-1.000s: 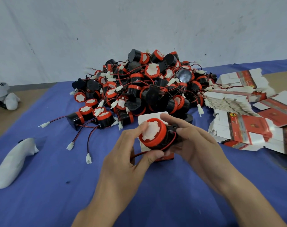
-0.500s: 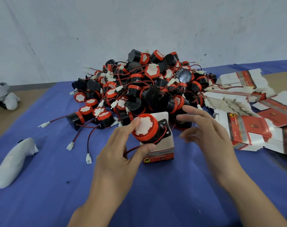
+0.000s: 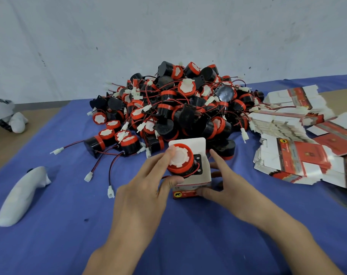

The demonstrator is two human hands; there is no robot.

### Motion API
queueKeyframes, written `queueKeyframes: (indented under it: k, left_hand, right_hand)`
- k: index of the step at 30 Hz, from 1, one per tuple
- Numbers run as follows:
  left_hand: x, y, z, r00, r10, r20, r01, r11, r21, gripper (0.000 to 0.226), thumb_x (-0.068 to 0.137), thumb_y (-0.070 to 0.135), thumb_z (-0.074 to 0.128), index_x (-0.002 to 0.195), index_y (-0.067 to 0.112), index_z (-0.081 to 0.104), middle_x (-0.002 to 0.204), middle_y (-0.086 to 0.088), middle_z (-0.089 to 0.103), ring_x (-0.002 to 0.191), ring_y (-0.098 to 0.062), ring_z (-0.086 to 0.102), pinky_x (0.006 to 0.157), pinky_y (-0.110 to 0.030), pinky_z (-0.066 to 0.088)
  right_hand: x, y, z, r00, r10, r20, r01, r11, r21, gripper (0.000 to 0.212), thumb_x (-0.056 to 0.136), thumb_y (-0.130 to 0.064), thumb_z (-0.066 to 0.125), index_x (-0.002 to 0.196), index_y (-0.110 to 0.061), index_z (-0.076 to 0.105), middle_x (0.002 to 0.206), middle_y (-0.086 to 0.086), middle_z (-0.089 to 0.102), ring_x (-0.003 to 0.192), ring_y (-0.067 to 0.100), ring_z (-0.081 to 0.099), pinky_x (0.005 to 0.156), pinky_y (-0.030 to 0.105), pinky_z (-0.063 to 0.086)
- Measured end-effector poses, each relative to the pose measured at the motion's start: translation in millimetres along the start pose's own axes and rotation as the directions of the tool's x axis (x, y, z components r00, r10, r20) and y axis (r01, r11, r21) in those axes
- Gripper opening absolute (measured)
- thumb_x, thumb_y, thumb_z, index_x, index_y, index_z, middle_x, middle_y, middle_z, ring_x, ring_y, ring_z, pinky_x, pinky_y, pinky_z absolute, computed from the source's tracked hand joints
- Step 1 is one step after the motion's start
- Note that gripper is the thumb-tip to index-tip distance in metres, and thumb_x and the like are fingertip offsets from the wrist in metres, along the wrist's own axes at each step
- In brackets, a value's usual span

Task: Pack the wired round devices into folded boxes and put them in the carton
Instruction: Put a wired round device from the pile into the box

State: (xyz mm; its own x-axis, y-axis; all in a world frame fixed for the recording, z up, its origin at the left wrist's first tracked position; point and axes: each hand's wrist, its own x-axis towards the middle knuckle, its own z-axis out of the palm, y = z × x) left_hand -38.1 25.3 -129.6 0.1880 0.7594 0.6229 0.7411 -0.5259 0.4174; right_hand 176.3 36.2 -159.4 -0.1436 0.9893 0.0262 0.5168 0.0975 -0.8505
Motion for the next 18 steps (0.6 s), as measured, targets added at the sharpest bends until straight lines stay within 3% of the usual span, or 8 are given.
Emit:
queueKeyframes:
  k: [3,6,8,10,12,14,16,18]
  left_hand:
    - [1.2,-1.6,-4.7,0.993,0.119,-0.001,-0.117,0.98,0.16,0.046,0.091,0.039,0.062,0.136,0.035,0.051,0.13,0.02,0.051,0.067,-0.008,0.061,0.031,-0.033,0.045]
    - [-1.1,-3.3,-3.1,0.978,0.206,0.034,-0.208,0.944,0.254,0.059,0.079,0.025,0.083,0.127,0.029,0.049,0.128,0.019,0.048,0.059,-0.006,0.057,0.024,-0.031,0.037]
    - [-0.2,-3.3,-3.3,0.989,0.135,0.064,-0.146,0.967,0.207,0.051,0.084,0.036,0.071,0.13,0.03,0.049,0.123,0.019,0.057,0.058,-0.006,0.062,0.027,-0.031,0.04]
    - [1.9,-1.9,-3.2,0.993,-0.011,0.121,-0.009,0.987,0.163,0.048,0.09,0.044,0.064,0.134,0.039,0.045,0.107,0.031,0.065,0.081,0.004,0.062,0.038,-0.021,0.04]
    - [-1.2,-8.0,3.6,0.982,-0.068,0.175,0.038,0.984,0.172,0.045,0.095,0.049,0.057,0.129,0.056,0.028,0.078,0.048,0.051,0.089,0.027,0.044,0.049,-0.013,0.024]
    - [-2.6,-10.6,6.6,0.977,-0.079,0.2,0.042,0.983,0.18,0.044,0.097,0.048,0.053,0.124,0.058,0.02,0.07,0.056,0.042,0.081,0.037,0.035,0.053,-0.012,0.015]
    - [-0.6,-8.1,4.7,0.965,-0.101,0.242,0.051,0.978,0.202,0.052,0.095,0.034,0.063,0.126,0.055,0.027,0.07,0.058,0.042,0.079,0.034,0.04,0.052,-0.011,0.016]
    - [-2.1,-8.7,4.0,0.97,-0.028,0.242,-0.021,0.979,0.2,0.07,0.076,0.014,0.085,0.125,0.043,0.045,0.074,0.043,0.058,0.071,0.013,0.055,0.042,-0.008,0.013]
  right_hand:
    - [1.3,-5.4,2.0,0.996,-0.045,-0.074,0.039,0.996,-0.084,0.105,0.082,-0.041,0.079,0.158,-0.043,0.007,0.134,-0.032,0.049,0.123,-0.003,0.051,0.101,0.019,0.046]
    - [1.1,-10.5,6.5,0.991,-0.111,-0.072,0.102,0.987,-0.121,0.104,0.081,-0.045,0.079,0.16,-0.04,0.01,0.144,-0.025,0.039,0.134,0.0,0.04,0.11,0.034,0.044]
    - [1.1,-11.3,9.1,0.986,-0.159,-0.054,0.15,0.978,-0.147,0.101,0.081,-0.049,0.077,0.159,-0.044,0.013,0.137,-0.027,0.041,0.128,-0.004,0.044,0.107,0.03,0.044]
    - [0.3,-11.6,11.0,0.98,-0.193,-0.043,0.184,0.969,-0.163,0.096,0.08,-0.055,0.074,0.157,-0.047,0.018,0.127,-0.034,0.042,0.119,-0.009,0.046,0.101,0.021,0.043]
    - [-0.8,-11.8,12.1,0.977,-0.208,-0.042,0.199,0.966,-0.163,0.09,0.081,-0.052,0.075,0.154,-0.051,0.021,0.12,-0.039,0.042,0.111,-0.015,0.047,0.095,0.015,0.041]
    - [-1.8,-11.9,12.1,0.974,-0.223,-0.042,0.214,0.963,-0.164,0.084,0.083,-0.049,0.076,0.147,-0.06,0.023,0.117,-0.043,0.041,0.108,-0.017,0.047,0.092,0.012,0.041]
    - [-2.6,-13.7,12.3,0.972,-0.232,-0.043,0.222,0.961,-0.162,0.08,0.084,-0.047,0.076,0.14,-0.067,0.023,0.117,-0.043,0.042,0.108,-0.016,0.048,0.092,0.011,0.043]
    - [-2.4,-14.3,13.3,0.971,-0.232,-0.047,0.222,0.962,-0.161,0.08,0.085,-0.043,0.077,0.145,-0.061,0.026,0.116,-0.041,0.043,0.108,-0.013,0.049,0.094,0.015,0.044]
